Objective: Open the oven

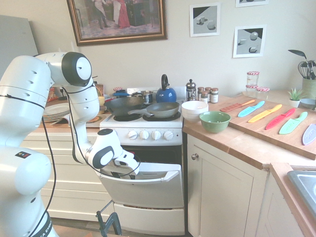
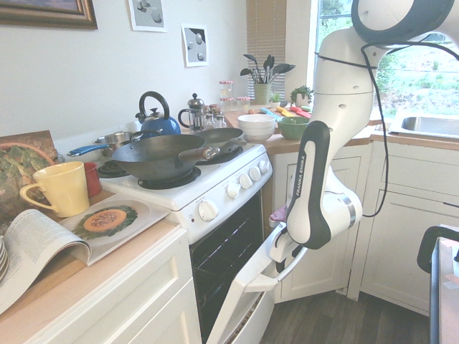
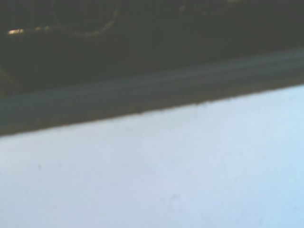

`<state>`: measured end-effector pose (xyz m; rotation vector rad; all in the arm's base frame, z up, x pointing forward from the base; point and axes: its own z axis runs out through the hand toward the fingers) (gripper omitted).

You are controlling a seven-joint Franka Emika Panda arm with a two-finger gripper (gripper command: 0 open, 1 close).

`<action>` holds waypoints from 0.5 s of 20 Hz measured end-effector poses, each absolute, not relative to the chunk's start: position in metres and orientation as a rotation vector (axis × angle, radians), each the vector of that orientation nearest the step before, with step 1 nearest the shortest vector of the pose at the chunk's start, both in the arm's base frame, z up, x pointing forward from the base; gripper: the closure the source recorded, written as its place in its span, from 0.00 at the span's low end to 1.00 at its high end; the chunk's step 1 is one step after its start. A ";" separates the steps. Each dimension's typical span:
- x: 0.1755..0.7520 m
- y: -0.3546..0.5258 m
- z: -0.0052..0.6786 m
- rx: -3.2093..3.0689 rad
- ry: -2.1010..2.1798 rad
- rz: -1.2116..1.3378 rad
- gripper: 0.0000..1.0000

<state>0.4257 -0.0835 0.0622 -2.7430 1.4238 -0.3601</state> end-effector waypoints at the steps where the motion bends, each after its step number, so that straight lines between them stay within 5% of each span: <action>1: 0.418 -0.084 0.058 -2.743 1.416 -0.358 0.00; 10: 0.386 -0.091 0.049 -2.748 1.389 -0.358 0.00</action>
